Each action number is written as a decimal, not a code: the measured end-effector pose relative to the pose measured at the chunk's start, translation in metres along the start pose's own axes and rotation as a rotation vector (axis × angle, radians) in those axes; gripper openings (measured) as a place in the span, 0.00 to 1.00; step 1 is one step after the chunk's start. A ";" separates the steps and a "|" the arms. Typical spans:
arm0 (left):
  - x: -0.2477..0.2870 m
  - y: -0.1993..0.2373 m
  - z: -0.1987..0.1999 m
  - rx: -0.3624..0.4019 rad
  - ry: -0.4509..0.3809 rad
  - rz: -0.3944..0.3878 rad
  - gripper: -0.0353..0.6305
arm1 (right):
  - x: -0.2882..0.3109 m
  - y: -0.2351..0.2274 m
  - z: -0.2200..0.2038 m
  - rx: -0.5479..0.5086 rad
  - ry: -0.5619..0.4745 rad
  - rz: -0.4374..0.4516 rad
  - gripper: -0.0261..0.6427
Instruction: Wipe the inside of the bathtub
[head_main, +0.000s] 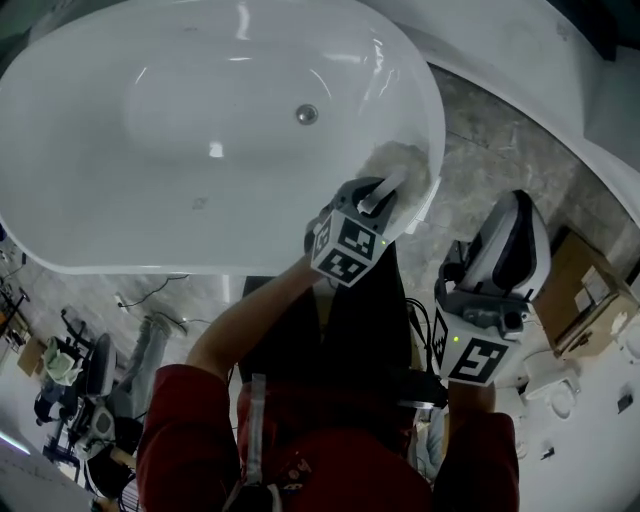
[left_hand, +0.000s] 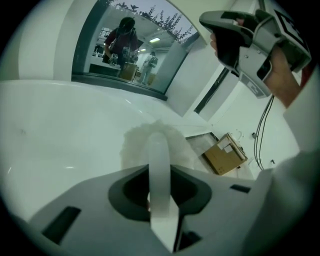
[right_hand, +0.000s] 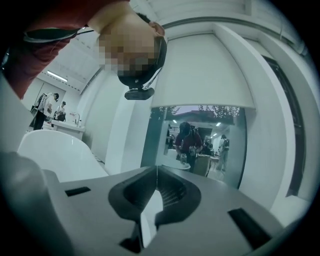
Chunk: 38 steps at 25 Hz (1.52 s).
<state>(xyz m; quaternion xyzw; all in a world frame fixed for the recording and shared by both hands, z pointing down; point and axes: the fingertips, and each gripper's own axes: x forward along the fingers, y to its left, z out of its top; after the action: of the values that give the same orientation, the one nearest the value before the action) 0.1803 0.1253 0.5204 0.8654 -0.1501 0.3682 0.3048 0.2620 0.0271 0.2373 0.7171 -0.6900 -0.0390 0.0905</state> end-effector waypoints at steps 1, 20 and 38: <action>0.002 0.000 0.000 0.005 0.003 0.000 0.19 | 0.000 -0.001 -0.002 0.005 0.003 0.000 0.06; 0.072 0.094 -0.078 -0.018 0.098 0.100 0.19 | 0.047 0.070 -0.087 0.090 0.044 0.184 0.06; 0.165 0.243 -0.207 -0.044 0.272 0.325 0.19 | 0.068 0.135 -0.167 0.125 0.067 0.340 0.06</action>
<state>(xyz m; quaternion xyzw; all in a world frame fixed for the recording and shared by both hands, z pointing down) 0.0629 0.0641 0.8546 0.7654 -0.2530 0.5226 0.2775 0.1628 -0.0323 0.4301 0.5951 -0.7991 0.0435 0.0740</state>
